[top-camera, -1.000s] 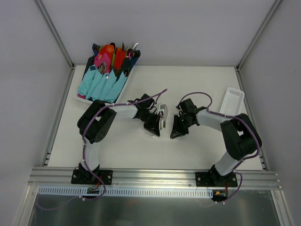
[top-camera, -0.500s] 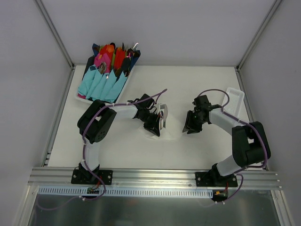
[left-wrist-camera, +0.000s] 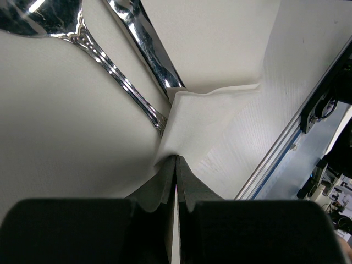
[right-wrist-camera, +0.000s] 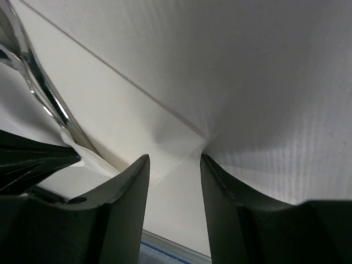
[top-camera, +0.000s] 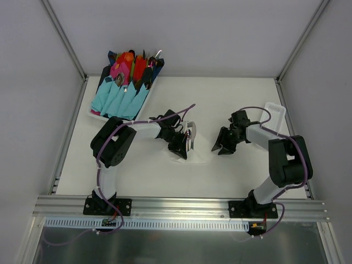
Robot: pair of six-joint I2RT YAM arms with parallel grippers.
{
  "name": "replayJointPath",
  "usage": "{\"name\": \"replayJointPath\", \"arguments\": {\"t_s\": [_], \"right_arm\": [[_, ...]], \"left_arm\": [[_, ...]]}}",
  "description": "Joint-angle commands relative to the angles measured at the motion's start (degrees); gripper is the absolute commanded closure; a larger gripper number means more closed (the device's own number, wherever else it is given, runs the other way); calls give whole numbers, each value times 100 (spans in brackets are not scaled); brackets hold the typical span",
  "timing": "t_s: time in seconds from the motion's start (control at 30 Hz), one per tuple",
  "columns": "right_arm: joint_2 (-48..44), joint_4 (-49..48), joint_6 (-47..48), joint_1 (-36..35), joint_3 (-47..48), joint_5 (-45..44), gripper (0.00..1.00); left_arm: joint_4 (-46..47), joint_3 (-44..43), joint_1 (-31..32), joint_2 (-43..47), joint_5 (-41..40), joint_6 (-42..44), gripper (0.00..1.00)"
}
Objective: Place the utensils on the paper napkin and roll it up
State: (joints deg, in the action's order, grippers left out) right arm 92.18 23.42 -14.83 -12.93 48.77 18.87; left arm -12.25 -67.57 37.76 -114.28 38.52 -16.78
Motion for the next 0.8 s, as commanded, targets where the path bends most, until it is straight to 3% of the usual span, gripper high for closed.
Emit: {"name": "replayJointPath", "arguments": {"t_s": [0.0, 0.47, 0.77], "right_arm": [[432, -662, -248, -17, -113, 362, 54], [459, -3035, -969, -25, -1308, 1874, 52], [-235, -3248, -1250, -17, -1617, 1813, 55]], "left_arm": [[-225, 95, -76, -226, -425, 122, 100], [-225, 33, -76, -270, -389, 60, 100], [-225, 69, -84, -235, -433, 78, 100]]}}
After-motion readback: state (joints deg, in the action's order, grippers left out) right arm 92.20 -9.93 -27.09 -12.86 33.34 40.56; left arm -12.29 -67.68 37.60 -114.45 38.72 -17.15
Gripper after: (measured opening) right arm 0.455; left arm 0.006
